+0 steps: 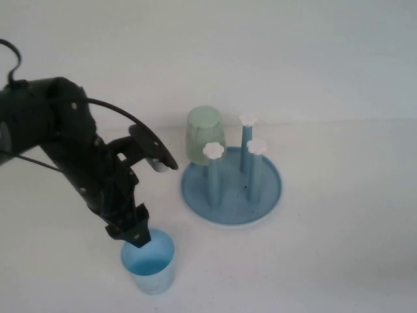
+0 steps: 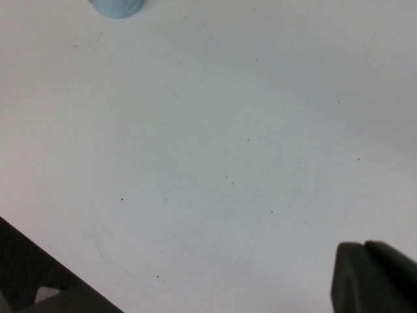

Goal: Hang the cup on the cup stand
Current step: Pick up the cup from the table

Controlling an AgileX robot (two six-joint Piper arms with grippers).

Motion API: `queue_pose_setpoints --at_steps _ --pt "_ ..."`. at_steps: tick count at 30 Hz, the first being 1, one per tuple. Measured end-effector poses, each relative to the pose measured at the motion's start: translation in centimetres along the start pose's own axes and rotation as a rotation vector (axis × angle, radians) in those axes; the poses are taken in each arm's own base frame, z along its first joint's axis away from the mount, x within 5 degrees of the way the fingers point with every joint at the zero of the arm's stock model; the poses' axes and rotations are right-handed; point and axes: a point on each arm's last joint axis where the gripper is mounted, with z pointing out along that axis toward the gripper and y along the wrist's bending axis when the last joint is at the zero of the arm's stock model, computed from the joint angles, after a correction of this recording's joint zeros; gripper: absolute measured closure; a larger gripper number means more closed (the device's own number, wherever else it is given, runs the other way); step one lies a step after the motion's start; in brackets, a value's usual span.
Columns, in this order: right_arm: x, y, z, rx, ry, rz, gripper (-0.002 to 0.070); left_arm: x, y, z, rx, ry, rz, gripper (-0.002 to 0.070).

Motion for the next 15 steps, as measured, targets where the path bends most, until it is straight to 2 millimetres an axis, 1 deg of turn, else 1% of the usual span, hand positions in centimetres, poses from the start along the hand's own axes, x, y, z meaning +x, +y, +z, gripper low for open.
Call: queue_pose_setpoints --at_steps 4,8,12,13,15 --pt "0.0 0.0 0.0 0.001 0.001 -0.001 0.0674 -0.5 -0.5 1.2 -0.002 0.031 0.039 0.0224" --pt "0.0 0.0 0.0 0.0 0.003 -0.001 0.0674 -0.5 0.0 3.1 0.014 0.076 0.018 0.0236" --pt "0.2 0.0 0.0 0.002 0.023 -0.007 0.0674 -0.3 0.5 4.3 0.008 0.124 0.01 0.0251" --pt "0.3 0.0 0.0 0.0 0.03 -0.008 0.0674 -0.3 0.6 4.6 0.012 0.131 0.009 0.0267" --pt "0.4 0.0 0.0 0.0 0.042 -0.011 0.0674 -0.3 0.6 4.8 0.018 0.133 -0.004 0.0326"
